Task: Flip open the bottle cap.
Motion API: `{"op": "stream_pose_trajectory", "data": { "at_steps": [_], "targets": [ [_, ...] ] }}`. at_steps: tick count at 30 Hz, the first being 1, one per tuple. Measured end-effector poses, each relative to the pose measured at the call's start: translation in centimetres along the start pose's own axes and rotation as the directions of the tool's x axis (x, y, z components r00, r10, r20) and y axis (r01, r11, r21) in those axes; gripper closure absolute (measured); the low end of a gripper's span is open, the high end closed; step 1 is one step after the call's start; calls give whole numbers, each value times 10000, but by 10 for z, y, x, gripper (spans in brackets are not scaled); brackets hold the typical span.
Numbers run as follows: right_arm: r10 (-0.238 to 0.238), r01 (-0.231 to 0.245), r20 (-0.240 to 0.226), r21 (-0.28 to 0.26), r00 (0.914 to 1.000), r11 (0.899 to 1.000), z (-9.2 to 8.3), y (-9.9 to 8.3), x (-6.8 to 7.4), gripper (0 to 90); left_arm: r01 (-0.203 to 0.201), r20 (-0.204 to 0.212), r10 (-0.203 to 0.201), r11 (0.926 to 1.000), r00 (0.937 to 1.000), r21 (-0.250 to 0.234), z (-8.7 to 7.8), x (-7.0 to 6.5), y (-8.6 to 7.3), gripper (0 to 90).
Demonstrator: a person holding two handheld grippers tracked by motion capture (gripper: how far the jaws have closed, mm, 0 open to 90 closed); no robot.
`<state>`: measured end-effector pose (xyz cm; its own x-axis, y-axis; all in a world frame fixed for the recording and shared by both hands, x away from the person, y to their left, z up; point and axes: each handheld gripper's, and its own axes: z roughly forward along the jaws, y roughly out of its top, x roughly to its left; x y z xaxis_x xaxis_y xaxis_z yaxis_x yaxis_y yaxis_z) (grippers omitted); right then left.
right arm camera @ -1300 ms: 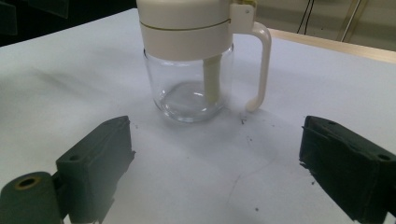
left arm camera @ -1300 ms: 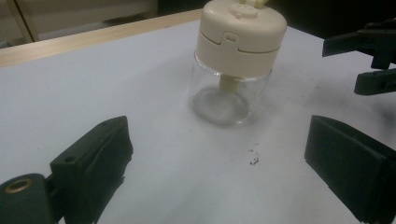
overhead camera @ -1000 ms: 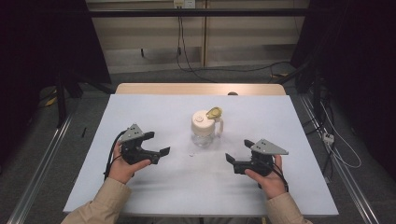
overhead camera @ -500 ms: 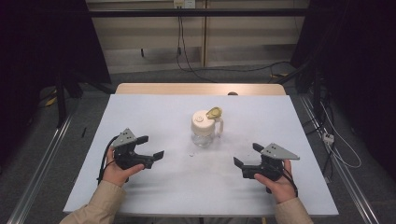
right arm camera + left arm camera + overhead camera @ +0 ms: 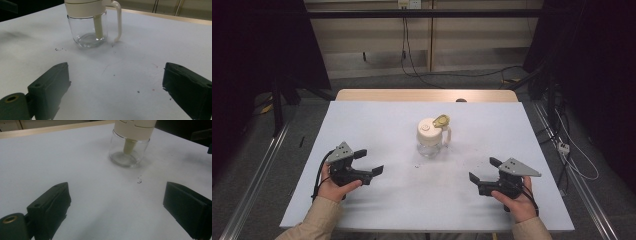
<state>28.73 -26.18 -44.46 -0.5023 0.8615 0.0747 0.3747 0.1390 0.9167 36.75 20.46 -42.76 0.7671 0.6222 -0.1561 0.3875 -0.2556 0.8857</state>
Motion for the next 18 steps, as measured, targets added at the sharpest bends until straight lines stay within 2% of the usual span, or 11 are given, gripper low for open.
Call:
{"op": "stream_pose_trajectory", "data": {
  "at_steps": [13,18],
  "targets": [
    [-36,35,72,88,10000,10000,-6,-5,-1,75,145,-79,-146,9998,9999,-118,-10,2,-5,70],
    [-97,96,82,161,9999,9998,-8,-8,-2,75,152,-112,-153,9999,9998,-23,-13,4,-9,70]
  ]
}}
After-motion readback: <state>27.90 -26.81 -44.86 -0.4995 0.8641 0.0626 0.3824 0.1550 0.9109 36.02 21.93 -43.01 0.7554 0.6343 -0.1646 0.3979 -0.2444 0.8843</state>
